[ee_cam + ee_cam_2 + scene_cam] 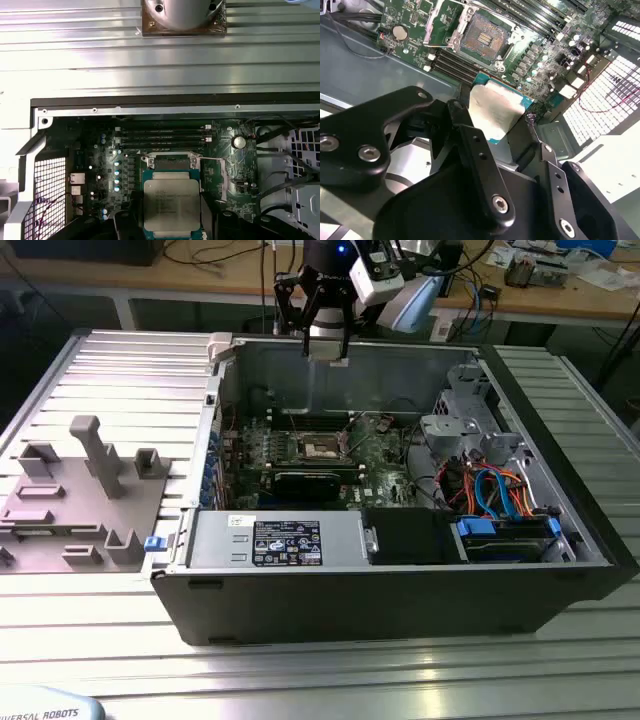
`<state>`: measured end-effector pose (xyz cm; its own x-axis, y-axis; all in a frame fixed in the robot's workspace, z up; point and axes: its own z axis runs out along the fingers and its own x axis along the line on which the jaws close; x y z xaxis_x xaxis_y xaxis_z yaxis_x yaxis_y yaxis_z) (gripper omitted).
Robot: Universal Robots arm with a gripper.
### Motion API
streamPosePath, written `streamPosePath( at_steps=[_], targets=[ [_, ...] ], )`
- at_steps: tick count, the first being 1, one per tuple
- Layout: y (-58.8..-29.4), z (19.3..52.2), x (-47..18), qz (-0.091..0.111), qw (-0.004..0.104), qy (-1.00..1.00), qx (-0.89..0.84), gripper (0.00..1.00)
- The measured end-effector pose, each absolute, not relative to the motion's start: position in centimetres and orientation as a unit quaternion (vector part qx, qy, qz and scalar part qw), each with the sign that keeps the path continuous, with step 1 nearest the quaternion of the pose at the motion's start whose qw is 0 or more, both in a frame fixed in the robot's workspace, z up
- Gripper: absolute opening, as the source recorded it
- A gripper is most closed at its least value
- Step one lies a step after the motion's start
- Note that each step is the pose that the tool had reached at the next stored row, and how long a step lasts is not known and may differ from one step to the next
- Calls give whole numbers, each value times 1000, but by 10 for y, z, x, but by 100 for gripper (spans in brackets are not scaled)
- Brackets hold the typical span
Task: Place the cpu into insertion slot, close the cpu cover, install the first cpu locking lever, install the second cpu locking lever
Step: 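Place the cpu into insertion slot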
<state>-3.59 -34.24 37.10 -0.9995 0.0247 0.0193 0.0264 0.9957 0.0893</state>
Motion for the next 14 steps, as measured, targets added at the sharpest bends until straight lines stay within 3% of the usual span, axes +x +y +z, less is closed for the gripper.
streamPosePath(
  at_steps=[14],
  targets=[
    [-342, 368, -36, -45, 10, -999, -13, 54]
  ],
)
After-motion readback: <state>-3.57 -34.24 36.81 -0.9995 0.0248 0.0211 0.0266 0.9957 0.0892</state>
